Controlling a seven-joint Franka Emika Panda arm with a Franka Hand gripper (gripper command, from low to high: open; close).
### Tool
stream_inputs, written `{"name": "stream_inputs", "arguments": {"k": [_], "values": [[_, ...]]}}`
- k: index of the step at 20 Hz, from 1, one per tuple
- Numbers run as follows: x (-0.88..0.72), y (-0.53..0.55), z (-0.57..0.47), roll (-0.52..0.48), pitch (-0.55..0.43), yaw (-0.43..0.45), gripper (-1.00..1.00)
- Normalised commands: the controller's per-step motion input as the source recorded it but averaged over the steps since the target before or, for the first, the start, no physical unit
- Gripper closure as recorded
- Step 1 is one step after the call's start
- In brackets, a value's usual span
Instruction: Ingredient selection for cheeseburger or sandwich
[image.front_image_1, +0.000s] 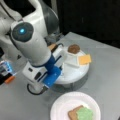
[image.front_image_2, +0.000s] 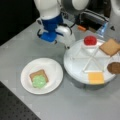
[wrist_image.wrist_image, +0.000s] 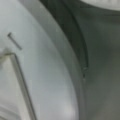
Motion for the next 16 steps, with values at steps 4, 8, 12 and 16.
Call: {"name": "stream_inputs", "arguments": {"k": [4, 8, 12, 16], "values": [[-0.39, 0.31, -0.08, -0.300, -0.152, 0.032, -1.00], [-0.26, 0.32, -0.07, -0.270, -0.094, 0.037, -1.00], [-0.18, 0.38, -0.05, -0.278, -0.058, 0.048, -1.00], [-0.15, 0.34, -0.06, -0.253, -0.077, 0.061, -1.00]]}}
